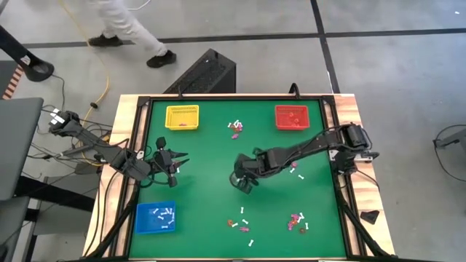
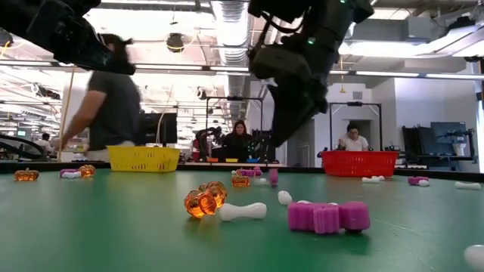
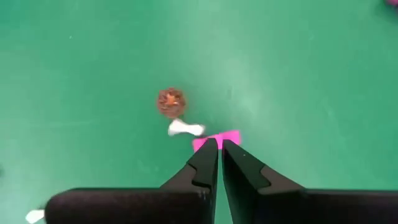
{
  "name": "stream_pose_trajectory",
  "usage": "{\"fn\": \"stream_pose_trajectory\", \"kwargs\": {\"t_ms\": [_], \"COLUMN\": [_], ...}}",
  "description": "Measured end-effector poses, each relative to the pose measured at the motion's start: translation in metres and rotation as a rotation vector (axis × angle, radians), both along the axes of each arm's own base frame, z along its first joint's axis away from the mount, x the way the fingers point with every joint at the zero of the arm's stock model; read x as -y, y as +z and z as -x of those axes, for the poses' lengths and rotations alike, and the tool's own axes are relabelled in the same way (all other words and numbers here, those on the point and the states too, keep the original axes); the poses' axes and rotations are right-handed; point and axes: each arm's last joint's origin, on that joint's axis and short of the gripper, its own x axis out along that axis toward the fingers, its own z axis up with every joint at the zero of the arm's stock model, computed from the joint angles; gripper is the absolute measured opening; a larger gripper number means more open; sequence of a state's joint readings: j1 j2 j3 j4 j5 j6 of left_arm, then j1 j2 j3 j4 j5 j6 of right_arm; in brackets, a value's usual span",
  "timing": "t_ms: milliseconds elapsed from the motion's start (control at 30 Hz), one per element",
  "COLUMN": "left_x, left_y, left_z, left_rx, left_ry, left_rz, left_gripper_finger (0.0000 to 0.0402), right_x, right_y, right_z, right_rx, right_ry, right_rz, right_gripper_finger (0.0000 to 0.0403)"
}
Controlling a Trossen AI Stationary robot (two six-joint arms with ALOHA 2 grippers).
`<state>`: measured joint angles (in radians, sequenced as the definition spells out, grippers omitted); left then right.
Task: Sort Halloween decoration
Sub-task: Put the pink skeleton toy into the yellow bin
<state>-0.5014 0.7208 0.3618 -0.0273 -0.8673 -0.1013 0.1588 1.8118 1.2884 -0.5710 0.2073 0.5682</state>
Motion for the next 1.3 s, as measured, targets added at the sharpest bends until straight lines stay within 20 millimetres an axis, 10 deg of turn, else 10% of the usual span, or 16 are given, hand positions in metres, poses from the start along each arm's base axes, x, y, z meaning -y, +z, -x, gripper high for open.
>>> {"fn": "stream_pose_trajectory", "kwargs": {"t_ms": [367, 933, 1300], "left_x": [0.000, 0.002, 0.021], "left_y": [0.000, 0.006, 0.022], "left_z": [0.000, -0.003, -0.099], "left_rx": [-0.004, 0.085, 0.104], "left_ry": [-0.002, -0.025, -0.178], "left_rz": [-0.007, 0.105, 0.250], "left_gripper_finger": [0.0081, 0.0081, 0.0064], "right_x": [0.013, 0.003, -0.033], "right_y": [-0.003, -0.002, 0.007], "right_z": [-0.006, 0.005, 0.074], "right_rx": [0.004, -0.037, -0.161], "right_ry": [0.097, -0.051, -0.158], "right_rz": [0.019, 0.095, 0.385], "right_gripper_finger": [0.0039, 0.0210, 0.0211]}}
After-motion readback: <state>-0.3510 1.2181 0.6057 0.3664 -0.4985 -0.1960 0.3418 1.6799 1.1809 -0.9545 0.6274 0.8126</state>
